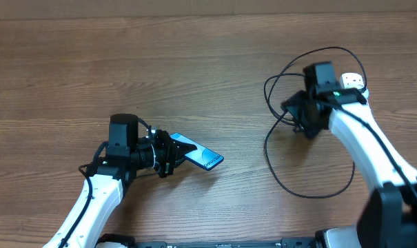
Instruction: Plug charger to phone and switch on socket
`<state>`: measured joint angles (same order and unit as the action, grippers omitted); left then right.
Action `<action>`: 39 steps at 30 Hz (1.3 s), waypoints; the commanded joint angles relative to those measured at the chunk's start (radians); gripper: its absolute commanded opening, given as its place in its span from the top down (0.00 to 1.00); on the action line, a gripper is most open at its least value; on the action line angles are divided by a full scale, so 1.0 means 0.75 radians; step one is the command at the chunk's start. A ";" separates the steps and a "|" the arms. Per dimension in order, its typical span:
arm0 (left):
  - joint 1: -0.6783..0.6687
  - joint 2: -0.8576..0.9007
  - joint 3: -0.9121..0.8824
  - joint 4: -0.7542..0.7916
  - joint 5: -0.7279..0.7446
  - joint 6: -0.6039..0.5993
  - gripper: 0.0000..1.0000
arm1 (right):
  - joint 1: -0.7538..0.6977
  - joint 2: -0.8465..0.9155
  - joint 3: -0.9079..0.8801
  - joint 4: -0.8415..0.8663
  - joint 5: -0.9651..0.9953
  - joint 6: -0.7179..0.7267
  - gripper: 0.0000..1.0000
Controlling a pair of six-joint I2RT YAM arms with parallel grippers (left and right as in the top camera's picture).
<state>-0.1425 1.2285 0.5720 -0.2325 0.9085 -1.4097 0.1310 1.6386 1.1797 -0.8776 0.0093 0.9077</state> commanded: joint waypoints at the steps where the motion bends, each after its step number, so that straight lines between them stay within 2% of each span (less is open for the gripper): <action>1: 0.006 -0.009 0.005 0.011 0.024 0.020 0.94 | -0.003 0.080 0.093 0.048 0.041 -0.070 0.35; 7: 0.006 -0.009 0.005 0.011 0.032 0.020 0.94 | -0.003 0.236 0.104 0.216 0.047 -0.070 0.36; 11: 0.006 -0.009 0.005 0.011 0.032 0.020 0.94 | -0.003 0.294 0.104 0.281 0.054 -0.070 0.42; 17: 0.006 -0.009 0.005 0.011 0.027 0.020 0.94 | -0.003 0.317 0.103 0.266 0.074 -0.070 0.45; 24: 0.006 -0.009 0.005 0.011 0.012 0.020 0.93 | -0.003 0.317 0.103 0.277 0.231 -0.070 0.46; 39: 0.006 -0.009 0.005 0.011 0.012 0.020 0.92 | -0.002 0.317 0.102 0.293 0.221 -0.070 0.46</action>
<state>-0.1425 1.2285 0.5716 -0.2325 0.9043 -1.4094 0.1307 1.8748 1.2335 -0.6651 0.1577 0.8623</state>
